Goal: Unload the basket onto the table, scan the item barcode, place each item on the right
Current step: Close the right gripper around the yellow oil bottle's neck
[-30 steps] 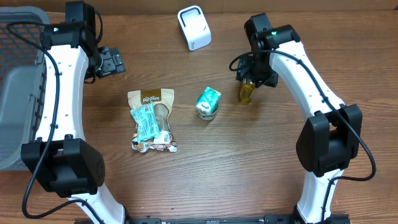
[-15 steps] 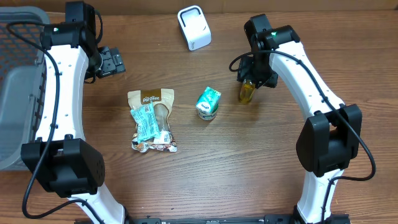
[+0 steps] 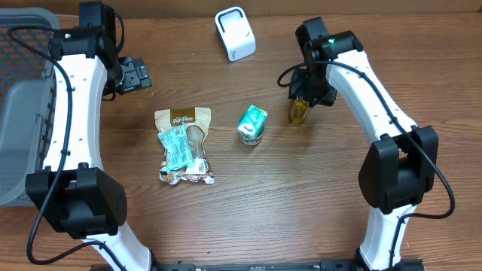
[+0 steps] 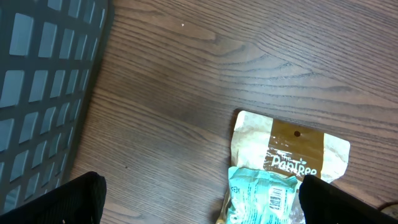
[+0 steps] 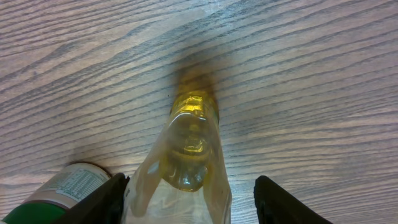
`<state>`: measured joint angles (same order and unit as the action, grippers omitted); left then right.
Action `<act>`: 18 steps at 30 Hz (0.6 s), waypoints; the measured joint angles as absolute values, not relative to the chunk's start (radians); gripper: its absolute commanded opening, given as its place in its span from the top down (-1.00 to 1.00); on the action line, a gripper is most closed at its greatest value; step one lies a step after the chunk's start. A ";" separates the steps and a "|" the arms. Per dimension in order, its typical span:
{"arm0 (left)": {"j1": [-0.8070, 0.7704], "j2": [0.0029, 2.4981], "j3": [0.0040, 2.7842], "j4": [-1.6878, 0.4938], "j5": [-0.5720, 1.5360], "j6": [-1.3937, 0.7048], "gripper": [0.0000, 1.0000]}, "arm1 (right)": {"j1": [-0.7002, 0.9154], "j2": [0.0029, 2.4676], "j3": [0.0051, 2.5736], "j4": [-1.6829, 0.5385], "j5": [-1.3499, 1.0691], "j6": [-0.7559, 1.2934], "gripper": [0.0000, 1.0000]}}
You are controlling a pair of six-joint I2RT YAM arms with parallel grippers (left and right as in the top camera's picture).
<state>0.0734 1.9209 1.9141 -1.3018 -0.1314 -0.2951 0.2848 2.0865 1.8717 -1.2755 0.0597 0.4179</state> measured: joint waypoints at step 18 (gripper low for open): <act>0.073 1.921 1.914 -1.302 -0.131 -0.295 -0.99 | 0.285 2.086 1.872 -1.283 0.060 0.419 -0.17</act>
<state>0.0734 1.9209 1.9141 -1.3018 -0.1314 -0.2951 0.2848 2.0865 1.8717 -1.2827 0.0597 0.4187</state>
